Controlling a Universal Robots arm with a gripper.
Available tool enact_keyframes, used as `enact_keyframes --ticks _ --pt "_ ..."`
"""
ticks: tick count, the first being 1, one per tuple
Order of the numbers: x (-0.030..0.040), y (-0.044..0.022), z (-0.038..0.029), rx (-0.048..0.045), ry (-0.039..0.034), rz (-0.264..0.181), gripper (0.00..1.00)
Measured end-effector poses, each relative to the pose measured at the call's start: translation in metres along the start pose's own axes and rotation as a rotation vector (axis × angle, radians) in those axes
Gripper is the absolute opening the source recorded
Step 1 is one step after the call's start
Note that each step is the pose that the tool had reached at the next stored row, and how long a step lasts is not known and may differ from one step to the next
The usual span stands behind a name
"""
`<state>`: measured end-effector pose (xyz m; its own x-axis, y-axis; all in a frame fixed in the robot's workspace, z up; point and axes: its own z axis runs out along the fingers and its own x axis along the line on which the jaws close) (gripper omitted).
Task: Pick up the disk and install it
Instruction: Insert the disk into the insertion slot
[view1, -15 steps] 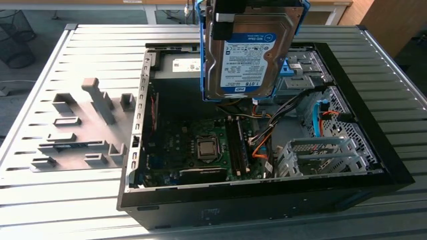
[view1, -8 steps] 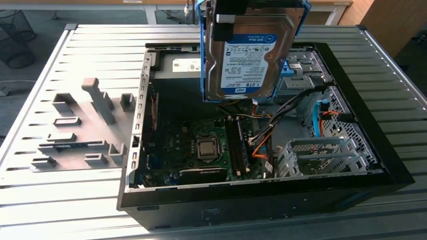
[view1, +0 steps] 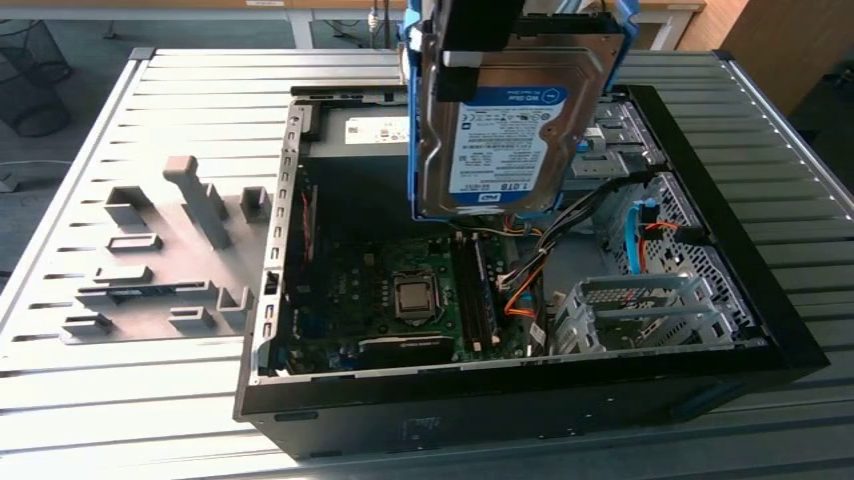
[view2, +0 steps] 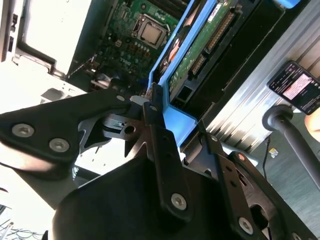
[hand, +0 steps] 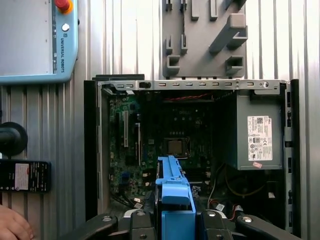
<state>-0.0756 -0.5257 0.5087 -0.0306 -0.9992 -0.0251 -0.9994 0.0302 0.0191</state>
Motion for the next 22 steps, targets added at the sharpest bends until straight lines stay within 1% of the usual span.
enact_keyframes --ticks 3,10,12,15,19,22 --pt "0.0026 -0.0088 0.0019 0.0000 0.0001 0.000 0.37" --pt "0.0033 -0.0343 0.0065 0.0000 0.0000 0.000 0.37" --pt "0.0037 -0.0388 0.0075 0.0000 0.0000 0.000 0.37" --pt "0.0053 -0.0396 0.0081 0.0000 0.0001 0.000 0.37" --pt "0.0118 -0.0398 0.0085 -0.0001 0.0001 0.000 0.37" --pt "0.0129 -0.0398 0.0086 0.0000 -0.0001 0.000 0.37"
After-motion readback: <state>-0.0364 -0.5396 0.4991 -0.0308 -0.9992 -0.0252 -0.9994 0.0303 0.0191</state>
